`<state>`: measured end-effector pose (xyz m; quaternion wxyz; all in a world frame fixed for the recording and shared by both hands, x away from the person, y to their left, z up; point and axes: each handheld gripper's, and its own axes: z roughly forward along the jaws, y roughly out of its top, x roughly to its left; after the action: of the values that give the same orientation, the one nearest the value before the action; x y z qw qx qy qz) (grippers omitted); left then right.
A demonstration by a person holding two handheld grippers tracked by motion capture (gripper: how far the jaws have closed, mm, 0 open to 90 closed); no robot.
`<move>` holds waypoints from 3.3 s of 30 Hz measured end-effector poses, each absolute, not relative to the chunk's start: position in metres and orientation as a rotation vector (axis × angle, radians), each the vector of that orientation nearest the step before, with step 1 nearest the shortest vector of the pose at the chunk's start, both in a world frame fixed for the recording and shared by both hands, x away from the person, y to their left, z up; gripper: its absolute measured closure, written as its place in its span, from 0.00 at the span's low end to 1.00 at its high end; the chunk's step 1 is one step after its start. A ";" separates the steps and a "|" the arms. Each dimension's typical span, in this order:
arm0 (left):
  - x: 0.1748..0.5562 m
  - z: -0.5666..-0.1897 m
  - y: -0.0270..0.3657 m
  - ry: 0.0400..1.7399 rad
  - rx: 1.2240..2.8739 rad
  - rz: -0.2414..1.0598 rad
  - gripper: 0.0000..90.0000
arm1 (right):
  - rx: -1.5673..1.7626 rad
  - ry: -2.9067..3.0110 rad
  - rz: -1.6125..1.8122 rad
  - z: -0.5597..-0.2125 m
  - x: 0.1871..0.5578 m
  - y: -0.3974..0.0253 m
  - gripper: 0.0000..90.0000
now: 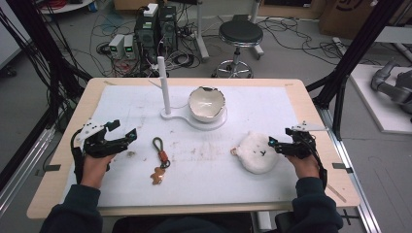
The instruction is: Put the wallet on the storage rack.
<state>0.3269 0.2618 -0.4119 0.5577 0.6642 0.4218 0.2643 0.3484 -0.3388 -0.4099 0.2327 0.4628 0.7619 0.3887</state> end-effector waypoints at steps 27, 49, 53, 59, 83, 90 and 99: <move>0.323 -0.416 0.258 1.023 1.586 0.603 0.24 | 1.347 2.402 1.033 -0.442 0.362 -0.331 0.38; 0.330 -0.413 0.212 0.884 1.668 0.394 0.35 | 1.120 2.229 1.300 -0.399 0.347 -0.301 0.89; 0.328 -0.412 0.201 0.853 1.666 0.349 0.34 | 1.066 2.185 1.368 -0.390 0.344 -0.283 0.89; 0.326 -0.410 0.183 0.800 1.682 0.300 0.34 | 0.985 2.151 1.452 -0.380 0.339 -0.260 0.89; 0.320 -0.418 0.126 0.561 1.863 0.177 0.83 | 0.747 2.272 1.575 -0.376 0.328 -0.187 0.88; 0.320 -0.412 0.138 0.543 1.818 0.256 0.88 | 0.749 2.350 1.560 -0.381 0.333 -0.190 0.78; 0.317 -0.406 0.141 0.457 1.806 0.261 0.88 | 0.831 2.541 1.534 -0.399 0.350 -0.192 0.49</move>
<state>0.3174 0.1408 -0.4064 0.5892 0.7756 0.1965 0.1123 0.3500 -0.1924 -0.3992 0.0296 0.2695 0.8241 0.4974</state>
